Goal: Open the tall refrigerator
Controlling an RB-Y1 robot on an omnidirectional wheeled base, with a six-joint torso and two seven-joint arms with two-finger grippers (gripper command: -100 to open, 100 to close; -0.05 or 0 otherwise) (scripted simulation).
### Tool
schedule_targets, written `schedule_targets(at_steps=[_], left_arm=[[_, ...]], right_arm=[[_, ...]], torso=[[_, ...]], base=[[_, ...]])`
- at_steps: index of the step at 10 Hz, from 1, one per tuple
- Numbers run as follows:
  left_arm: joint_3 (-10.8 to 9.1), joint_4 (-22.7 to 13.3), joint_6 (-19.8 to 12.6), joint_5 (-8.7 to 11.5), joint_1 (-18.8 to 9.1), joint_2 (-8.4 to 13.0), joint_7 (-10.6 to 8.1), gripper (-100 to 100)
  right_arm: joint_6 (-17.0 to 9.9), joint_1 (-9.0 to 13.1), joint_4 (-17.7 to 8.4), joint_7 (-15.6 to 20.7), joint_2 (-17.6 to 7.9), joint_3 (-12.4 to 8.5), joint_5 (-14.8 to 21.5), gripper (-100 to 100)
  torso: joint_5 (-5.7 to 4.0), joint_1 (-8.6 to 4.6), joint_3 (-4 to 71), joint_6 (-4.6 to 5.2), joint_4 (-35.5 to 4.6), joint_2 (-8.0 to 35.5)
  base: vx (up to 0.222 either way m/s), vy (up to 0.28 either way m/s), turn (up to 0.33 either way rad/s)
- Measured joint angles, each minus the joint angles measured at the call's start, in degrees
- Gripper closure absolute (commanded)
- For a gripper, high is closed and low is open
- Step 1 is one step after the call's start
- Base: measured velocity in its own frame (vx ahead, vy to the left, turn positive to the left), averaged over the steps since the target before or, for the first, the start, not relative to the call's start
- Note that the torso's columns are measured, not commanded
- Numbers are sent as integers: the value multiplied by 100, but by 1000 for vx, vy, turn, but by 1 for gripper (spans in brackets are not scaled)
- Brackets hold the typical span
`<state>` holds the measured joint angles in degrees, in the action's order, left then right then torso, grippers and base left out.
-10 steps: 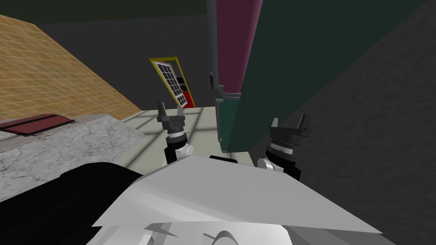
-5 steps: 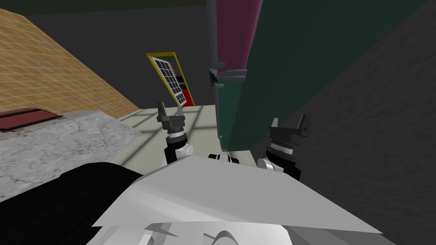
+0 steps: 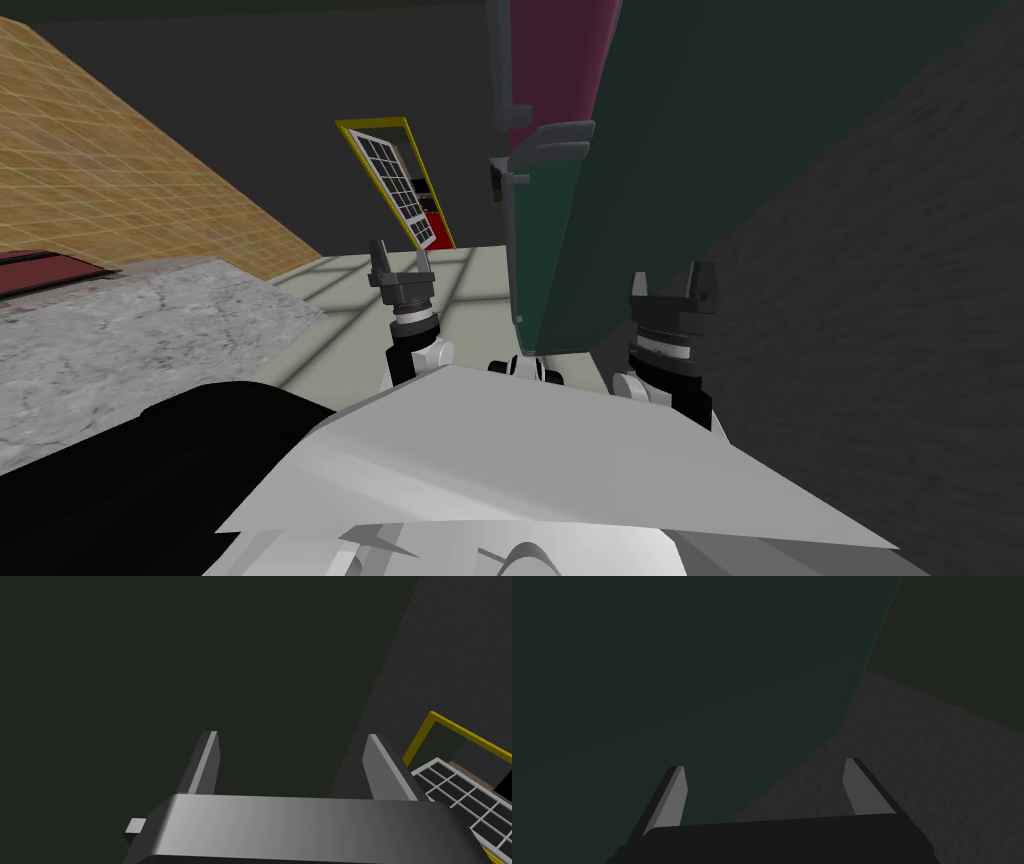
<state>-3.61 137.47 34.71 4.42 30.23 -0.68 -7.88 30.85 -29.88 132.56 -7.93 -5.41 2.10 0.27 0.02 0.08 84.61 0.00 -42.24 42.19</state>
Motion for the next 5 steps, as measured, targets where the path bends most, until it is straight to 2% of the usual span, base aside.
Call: schedule_targets(at_steps=[2, 5], left_arm=[[0, 0, 0, 0, 0, 0, 0, 0], [0, 0, 0, 0, 0, 0, 0, 0]], right_arm=[[-3, 131, -42, -58, -196, -21, 297, -100], [-48, 223, 29, -150, -447, -48, 738, -100]], torso=[[-2, -9, -5, 0, -5, 11], [-2, -8, -5, 0, -5, 11]], base=[[29, 38, -27], [32, 41, -33]])
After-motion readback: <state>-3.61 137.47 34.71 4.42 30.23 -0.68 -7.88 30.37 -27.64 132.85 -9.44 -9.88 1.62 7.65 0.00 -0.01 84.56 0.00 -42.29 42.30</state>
